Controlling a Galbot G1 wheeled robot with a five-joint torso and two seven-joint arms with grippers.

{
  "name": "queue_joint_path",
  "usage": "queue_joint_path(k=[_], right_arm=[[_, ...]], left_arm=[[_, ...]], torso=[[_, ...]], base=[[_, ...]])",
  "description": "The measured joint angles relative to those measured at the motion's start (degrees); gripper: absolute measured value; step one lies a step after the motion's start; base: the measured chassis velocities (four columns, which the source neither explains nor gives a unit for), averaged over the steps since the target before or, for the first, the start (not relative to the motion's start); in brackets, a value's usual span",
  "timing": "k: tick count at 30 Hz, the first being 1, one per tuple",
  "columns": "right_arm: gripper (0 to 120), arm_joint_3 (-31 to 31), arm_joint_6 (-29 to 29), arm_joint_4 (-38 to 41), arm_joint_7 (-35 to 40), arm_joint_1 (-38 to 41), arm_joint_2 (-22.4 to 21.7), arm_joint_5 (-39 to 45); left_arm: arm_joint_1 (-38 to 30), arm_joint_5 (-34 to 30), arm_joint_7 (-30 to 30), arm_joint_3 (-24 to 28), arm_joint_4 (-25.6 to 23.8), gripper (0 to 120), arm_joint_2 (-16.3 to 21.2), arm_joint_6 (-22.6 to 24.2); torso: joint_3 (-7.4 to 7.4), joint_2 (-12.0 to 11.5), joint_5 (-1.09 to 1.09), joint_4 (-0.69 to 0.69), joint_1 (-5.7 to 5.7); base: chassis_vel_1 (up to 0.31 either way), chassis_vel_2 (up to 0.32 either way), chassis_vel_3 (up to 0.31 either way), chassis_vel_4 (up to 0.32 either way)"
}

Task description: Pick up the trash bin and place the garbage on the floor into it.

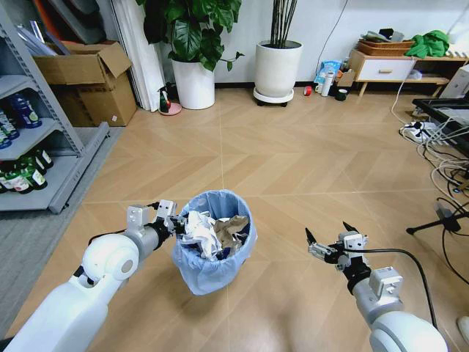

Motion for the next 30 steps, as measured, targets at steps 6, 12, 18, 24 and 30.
queue_joint_path(k=[6,12,18,24,30], right_arm=[[100,-0.1,0.6,0.0,-0.2,-0.6,0.9,-0.3],[100,-0.2,0.6,0.0,-0.2,-0.9,1.5,-0.3],[100,-0.3,0.7,0.0,-0.4,-1.0,1.7,-0.5],[100,-0.4,0.8,0.0,-0.6,-1.0,1.9,-0.7],[100,-0.3,2.4,-0.5,-0.7,-0.8,2.1,-1.3]], left_arm=[[0.3,0.1,0.0,-0.1,-0.4,0,-0.1,0.0],[0.9,0.1,0.0,-0.6,-0.9,0,0.0,0.0],[2.0,0.5,0.0,-1.2,-1.3,0,0.0,0.0],[2.2,0.6,0.1,-1.4,-1.4,0,0.1,0.0],[1.8,-0.5,-3.3,-1.6,-0.4,0,-0.3,0.0]], torso=[[-0.02,0.0,-0.02,0.0,-0.02],[0.01,0.0,-0.01,0.01,0.0],[0.01,0.0,-0.01,0.01,0.0],[0.0,0.0,-0.01,0.0,0.0],[0.0,0.0,-0.03,-0.01,0.0]], base=[[0.045,-0.051,-0.042,0.042],[-0.038,0.001,0.044,-0.002],[-0.099,-0.099,0.095,0.086],[-0.158,-0.177,0.15,0.175],[-0.12,-0.121,0.112,0.115]])
